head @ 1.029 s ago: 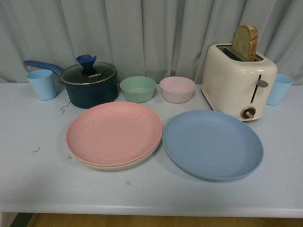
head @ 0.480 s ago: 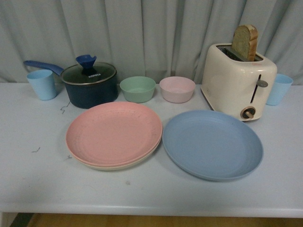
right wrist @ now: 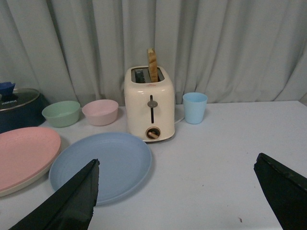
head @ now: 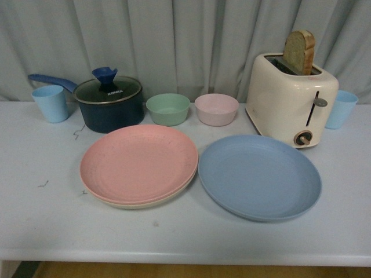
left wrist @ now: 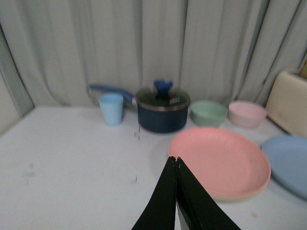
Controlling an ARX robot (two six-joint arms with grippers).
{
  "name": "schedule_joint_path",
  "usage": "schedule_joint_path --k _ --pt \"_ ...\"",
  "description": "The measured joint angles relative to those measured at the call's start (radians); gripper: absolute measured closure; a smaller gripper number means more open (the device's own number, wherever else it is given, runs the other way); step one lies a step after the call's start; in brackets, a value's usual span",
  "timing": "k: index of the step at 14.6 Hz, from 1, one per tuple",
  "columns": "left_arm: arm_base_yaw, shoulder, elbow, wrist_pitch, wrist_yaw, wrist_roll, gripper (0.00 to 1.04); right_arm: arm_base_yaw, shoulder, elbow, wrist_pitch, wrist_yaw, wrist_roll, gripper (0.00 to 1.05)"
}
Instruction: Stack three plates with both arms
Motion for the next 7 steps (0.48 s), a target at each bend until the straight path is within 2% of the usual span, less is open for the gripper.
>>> schedule_joint_path --k 4,7 --pt "0.000 -0.002 0.000 0.001 0.000 0.000 1.02 0.000 0.000 0.000 0.001 0.000 0.000 0.06" --pt "0.000 -0.002 0.000 0.002 0.000 0.000 0.67 0.000 0.000 0.000 0.001 0.000 0.000 0.06"
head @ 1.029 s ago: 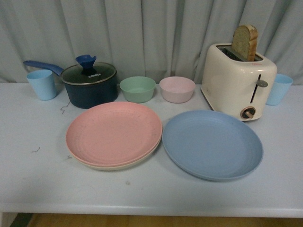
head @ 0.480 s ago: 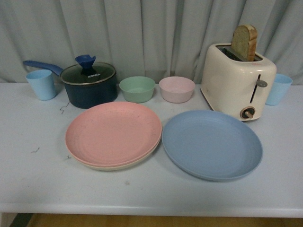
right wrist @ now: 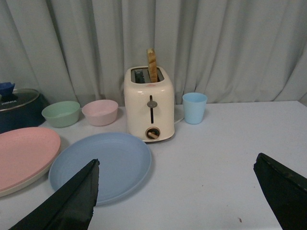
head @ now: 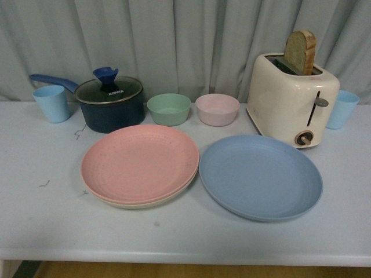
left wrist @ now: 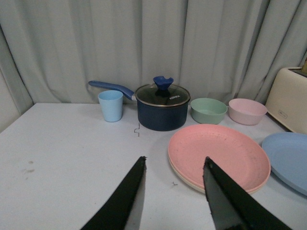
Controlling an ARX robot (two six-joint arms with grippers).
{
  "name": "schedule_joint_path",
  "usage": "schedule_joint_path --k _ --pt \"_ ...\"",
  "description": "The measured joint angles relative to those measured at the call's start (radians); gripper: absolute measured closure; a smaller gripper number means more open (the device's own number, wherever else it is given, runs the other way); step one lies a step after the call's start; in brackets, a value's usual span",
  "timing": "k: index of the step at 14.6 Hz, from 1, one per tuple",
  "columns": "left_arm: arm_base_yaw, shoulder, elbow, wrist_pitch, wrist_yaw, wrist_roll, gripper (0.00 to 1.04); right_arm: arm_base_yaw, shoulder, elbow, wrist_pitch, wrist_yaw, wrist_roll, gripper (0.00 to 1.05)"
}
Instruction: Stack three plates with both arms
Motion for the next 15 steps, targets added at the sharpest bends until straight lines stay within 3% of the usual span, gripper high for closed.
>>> schedule_joint_path --k 2,4,5,6,7,9,13,15 --pt "0.000 0.000 0.000 0.000 0.000 0.000 0.41 -0.002 0.001 0.000 0.006 -0.007 0.000 0.06" --pt "0.000 0.000 0.000 0.002 0.001 0.001 0.18 -0.248 0.338 -0.011 0.568 -0.541 0.158 0.06" --pt "0.000 0.000 0.000 -0.001 0.001 0.002 0.06 -0.274 0.628 -0.009 0.883 -0.742 0.230 0.06" --pt "0.000 0.000 0.000 -0.001 0.000 0.002 0.07 -0.261 0.902 -0.001 1.105 -0.785 0.264 0.06" --pt "0.001 0.000 0.000 0.000 0.000 0.002 0.07 -0.262 1.199 0.040 1.245 -0.696 0.286 0.06" --pt "0.001 0.000 0.000 0.000 0.000 0.002 0.07 -0.230 1.569 0.284 1.287 -0.464 0.315 0.06" --pt "0.001 0.000 0.000 0.000 0.000 0.002 0.07 -0.023 1.796 0.653 0.778 -0.033 0.317 0.06" --pt "0.001 0.000 0.000 0.000 0.000 0.002 0.07 0.056 1.873 0.775 0.583 0.068 0.373 0.06"
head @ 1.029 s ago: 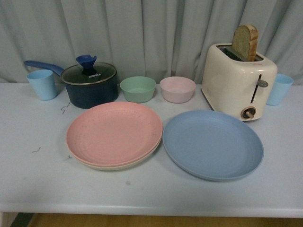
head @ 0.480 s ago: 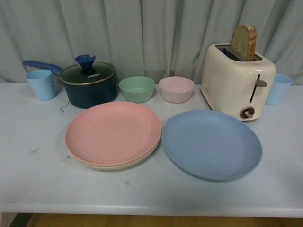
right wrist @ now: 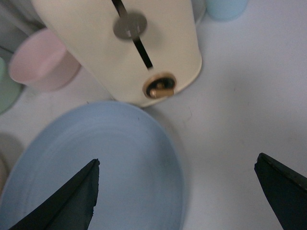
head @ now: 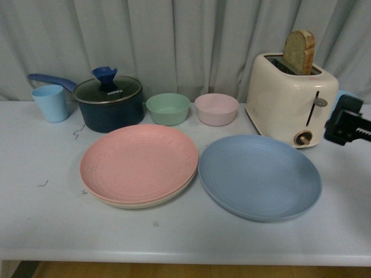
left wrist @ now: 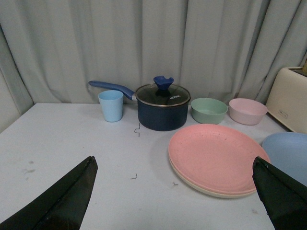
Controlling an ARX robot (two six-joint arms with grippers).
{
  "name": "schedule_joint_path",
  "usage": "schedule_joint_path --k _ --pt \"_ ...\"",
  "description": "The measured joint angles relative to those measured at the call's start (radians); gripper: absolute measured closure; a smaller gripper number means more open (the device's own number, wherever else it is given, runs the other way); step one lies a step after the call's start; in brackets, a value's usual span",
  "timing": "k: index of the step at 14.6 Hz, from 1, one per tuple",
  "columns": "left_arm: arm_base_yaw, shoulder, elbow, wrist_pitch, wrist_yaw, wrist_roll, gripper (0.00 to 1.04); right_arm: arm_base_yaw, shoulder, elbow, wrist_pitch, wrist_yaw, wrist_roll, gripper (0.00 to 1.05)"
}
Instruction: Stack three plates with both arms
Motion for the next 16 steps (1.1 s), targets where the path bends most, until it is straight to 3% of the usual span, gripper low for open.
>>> schedule_joint_path --k 2,6,11,12,16 --pt "0.000 0.000 0.000 0.000 0.000 0.000 0.07 0.053 0.108 0.085 -0.132 0.064 0.054 0.06" --pt "0.000 0.000 0.000 0.000 0.000 0.000 0.07 0.108 0.218 0.228 -0.243 0.190 0.087 0.06" --pt "0.000 0.000 0.000 0.000 0.000 0.000 0.07 0.052 0.290 0.252 -0.266 0.222 0.064 0.06" --pt "0.000 0.000 0.000 0.000 0.000 0.000 0.07 0.040 0.294 0.252 -0.250 0.221 0.058 0.11" --pt "0.000 0.000 0.000 0.000 0.000 0.000 0.07 0.042 0.308 0.234 -0.230 0.204 0.050 0.60"
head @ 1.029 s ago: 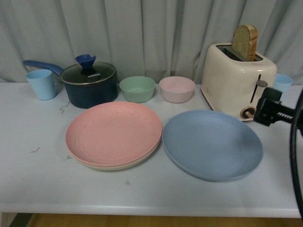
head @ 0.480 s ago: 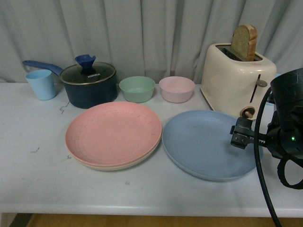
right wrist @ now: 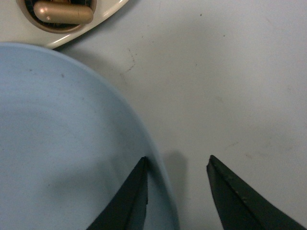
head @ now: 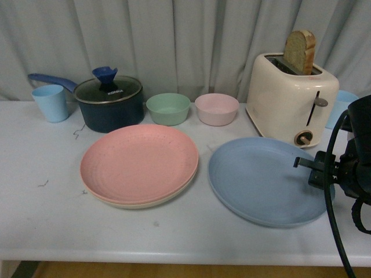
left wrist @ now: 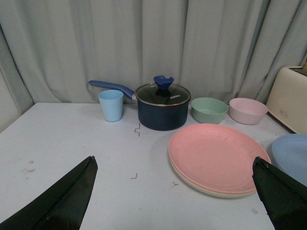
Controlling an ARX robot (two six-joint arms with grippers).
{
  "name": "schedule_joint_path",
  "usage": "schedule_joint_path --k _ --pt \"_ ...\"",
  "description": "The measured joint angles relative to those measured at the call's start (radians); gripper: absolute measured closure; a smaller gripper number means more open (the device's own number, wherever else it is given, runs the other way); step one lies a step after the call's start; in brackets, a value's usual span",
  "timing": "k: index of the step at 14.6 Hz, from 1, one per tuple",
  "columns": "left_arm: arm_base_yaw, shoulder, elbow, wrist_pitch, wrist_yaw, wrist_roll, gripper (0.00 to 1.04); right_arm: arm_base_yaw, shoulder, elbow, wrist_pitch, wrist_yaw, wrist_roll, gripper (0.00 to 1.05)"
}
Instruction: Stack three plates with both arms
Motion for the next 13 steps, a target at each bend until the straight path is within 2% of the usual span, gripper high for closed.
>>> schedule_joint_path --k 2,3,7,8,10,13 --pt "0.000 0.000 0.000 0.000 0.000 0.000 0.07 0.000 0.000 -0.003 0.004 -0.009 0.000 0.86" --pt "0.000 0.000 0.000 0.000 0.000 0.000 0.07 -0.001 -0.042 -0.053 0.036 -0.090 0.006 1.02" --pt "0.000 0.000 0.000 0.000 0.000 0.000 0.07 -0.113 -0.337 -0.303 0.116 -0.280 0.078 1.02" --pt "0.000 0.000 0.000 0.000 0.001 0.000 0.07 -0.108 -0.424 -0.324 0.105 -0.298 0.113 1.02" --pt "0.000 0.000 0.000 0.000 0.000 0.000 0.07 0.004 -0.526 -0.307 0.077 -0.277 0.176 1.02" --pt "0.000 0.000 0.000 0.000 0.000 0.000 0.07 0.222 -0.413 -0.129 0.003 -0.150 0.260 1.02"
